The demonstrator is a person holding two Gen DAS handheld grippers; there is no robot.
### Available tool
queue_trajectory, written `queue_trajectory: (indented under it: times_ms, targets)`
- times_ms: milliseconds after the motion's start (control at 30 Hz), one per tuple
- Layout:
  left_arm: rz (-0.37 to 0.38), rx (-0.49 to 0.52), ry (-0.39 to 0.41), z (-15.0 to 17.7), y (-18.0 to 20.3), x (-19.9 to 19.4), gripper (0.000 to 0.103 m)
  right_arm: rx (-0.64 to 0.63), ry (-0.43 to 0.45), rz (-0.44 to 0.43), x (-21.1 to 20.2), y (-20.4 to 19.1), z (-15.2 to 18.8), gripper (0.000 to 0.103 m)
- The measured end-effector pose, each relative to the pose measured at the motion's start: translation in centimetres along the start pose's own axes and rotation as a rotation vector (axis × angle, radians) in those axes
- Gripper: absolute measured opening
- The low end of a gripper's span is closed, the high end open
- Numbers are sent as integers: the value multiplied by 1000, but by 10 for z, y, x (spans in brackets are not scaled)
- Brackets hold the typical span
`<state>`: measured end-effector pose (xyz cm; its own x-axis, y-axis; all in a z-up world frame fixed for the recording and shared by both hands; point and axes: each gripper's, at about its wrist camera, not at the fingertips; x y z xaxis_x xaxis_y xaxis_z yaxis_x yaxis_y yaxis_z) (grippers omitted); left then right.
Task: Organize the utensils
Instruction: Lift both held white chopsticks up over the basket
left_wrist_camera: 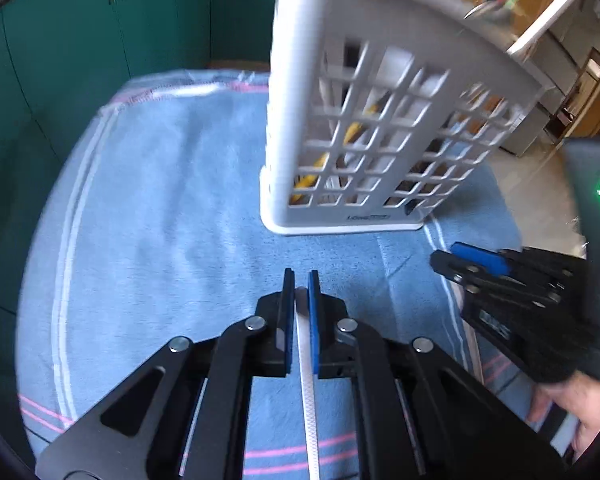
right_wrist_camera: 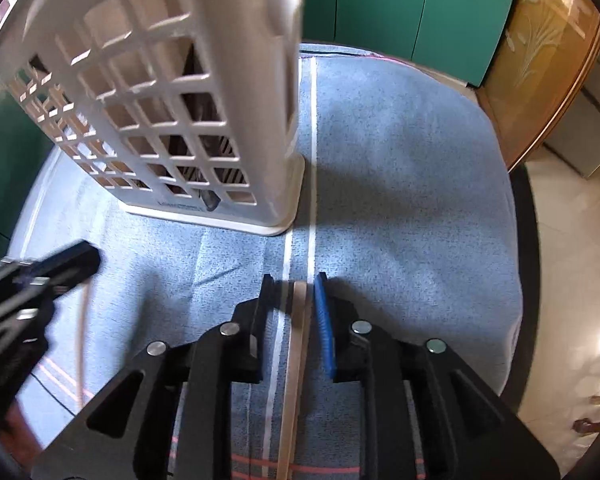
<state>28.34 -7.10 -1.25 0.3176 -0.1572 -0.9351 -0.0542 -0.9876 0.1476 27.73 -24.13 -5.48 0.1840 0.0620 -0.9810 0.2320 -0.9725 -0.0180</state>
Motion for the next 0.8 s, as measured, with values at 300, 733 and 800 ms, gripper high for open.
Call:
queue_trajectory:
  times_ms: [300,733,800]
  targets:
    - [47,84,237,39,-17,-119,6,40,160,-89,-75,-23,46,6]
    - [85,162,550,108,-16,-262,6,32,613,-178,-261,-56,175,6]
    - [59,164,583,109,-11,-270,6,24,645,-169,-278,-64,184,6]
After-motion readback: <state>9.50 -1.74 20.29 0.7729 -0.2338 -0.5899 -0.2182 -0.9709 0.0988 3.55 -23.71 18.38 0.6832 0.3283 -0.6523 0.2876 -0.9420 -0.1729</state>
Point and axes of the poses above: each gripper's, at about its wrist camera, not at the fingertips, and x roughly the way its jaws point, y to its right, z to its underside, and after that the axes turned 14 degrees about -y, right-handed
